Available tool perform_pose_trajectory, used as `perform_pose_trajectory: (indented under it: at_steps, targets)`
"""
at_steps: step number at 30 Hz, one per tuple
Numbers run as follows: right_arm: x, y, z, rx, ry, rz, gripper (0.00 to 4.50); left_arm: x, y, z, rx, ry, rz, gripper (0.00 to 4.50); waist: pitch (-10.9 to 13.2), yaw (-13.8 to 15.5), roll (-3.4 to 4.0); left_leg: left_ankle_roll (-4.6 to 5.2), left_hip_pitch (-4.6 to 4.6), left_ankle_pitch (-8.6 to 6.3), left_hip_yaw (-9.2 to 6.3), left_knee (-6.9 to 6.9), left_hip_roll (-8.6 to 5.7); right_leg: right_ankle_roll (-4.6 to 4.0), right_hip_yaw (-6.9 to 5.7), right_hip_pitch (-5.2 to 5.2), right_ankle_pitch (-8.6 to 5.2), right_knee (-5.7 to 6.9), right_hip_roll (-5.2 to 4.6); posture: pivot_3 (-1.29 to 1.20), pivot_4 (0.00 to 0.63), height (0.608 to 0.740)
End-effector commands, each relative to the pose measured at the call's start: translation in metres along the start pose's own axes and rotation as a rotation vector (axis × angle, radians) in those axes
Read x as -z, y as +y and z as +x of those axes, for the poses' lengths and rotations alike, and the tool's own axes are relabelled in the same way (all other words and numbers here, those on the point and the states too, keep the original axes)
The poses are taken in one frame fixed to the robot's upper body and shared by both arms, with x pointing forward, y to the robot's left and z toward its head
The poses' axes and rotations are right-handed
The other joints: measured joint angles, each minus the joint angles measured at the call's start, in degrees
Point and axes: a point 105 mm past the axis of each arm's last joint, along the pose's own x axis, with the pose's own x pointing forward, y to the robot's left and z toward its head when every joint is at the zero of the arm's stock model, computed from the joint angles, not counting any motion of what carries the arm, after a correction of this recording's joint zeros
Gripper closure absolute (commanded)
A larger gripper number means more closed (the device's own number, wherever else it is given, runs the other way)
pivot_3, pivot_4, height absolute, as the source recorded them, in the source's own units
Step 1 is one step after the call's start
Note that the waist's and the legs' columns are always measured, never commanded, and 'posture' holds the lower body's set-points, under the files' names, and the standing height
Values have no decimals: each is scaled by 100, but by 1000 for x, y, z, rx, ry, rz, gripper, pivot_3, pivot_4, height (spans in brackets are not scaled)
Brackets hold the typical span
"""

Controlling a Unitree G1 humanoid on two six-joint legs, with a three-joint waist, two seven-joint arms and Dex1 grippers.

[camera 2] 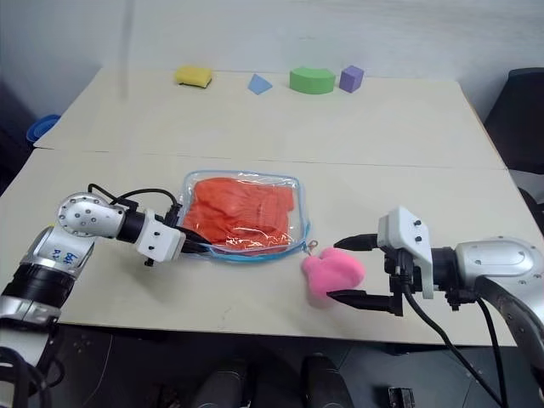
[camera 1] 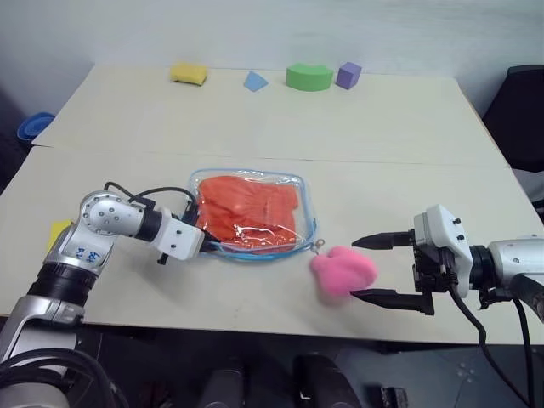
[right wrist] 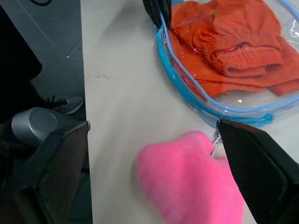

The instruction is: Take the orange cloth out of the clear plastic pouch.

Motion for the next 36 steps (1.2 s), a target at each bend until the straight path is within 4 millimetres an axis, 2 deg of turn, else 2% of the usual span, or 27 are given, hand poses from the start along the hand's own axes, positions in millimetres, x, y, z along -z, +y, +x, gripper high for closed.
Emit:
perform_pose_trajectory:
  at_steps: [1, 6, 7, 8, 11, 14, 18, 23, 25, 34, 36]
  targets:
    - [-3, -2, -7, 40, 27, -58, 0, 8, 7, 0, -9, 23, 43, 3981, 0, 4, 0, 0, 0, 0, 0, 0, 0, 0, 0, 0, 0, 1, 0, 0, 150, 740]
    - [9, -10, -5, 103, 64, -63, 0, 4, 18, 4, -62, -47, -49, 3981, 0, 0, 0, -1, 0, 1, 1, 3, 0, 0, 0, 0, 0, 5, 1, 0, 150, 740]
    - [12, -11, -4, 117, 70, -61, 0, 1, 19, 3, -73, -62, -79, 3601, 0, 0, 0, -2, 0, 1, 1, 3, 0, 0, 1, 0, 0, 7, 1, 0, 150, 740]
    - [14, -12, -3, 125, 74, -59, 0, -1, 18, 2, -73, -73, -103, 3442, 0, -5, -1, -2, 0, 1, 0, 3, 0, 0, 0, -1, 0, 8, 1, 0, 150, 740]
    - [23, -13, -1, 145, 90, -47, 0, -11, 20, -3, -113, -109, -160, 2577, 0, -20, 0, -8, 0, 4, -1, 3, 0, 0, 3, -2, 0, 32, 1, 0, 150, 740]
    - [33, -17, 1, 167, 86, -4, 0, -23, 20, -15, -151, -165, -286, 1671, -1, -28, -1, -8, 1, 5, -1, 4, 0, 0, 4, -2, 0, 39, 1, 0, 150, 740]
    - [45, -21, 6, 177, 81, 41, 0, -42, 13, -31, -164, -238, -448, 1671, -1, -39, -1, -8, 1, 4, -3, 4, 1, 0, 6, -2, 0, 41, 1, 0, 150, 740]
    - [69, -21, 14, 143, 98, 95, 904, -59, 15, -50, -245, -275, -551, 1653, -3, -20, -4, -3, 3, 1, -4, 6, 0, 0, 4, 1, 0, 16, -1, 0, 150, 740]
    - [70, -19, 17, 120, 89, 99, 1504, -62, 16, -52, -263, -273, -567, 1653, -3, -23, -4, 0, 3, -1, -5, 5, 0, 0, 5, 3, 0, 9, 0, 0, 150, 740]
    - [56, -7, 34, 18, 7, 107, 4483, -70, 16, -53, -281, -270, -585, 1653, -3, -34, -4, -1, 8, -1, -5, 4, 1, 0, 5, 4, 0, 13, 2, 0, 150, 740]
    - [44, -3, 43, -16, -42, 113, 4483, -71, 17, -53, -282, -274, -588, 1653, -3, -40, -4, -1, 9, -1, -5, 4, 1, 0, 6, 5, 0, 14, 2, 0, 150, 740]
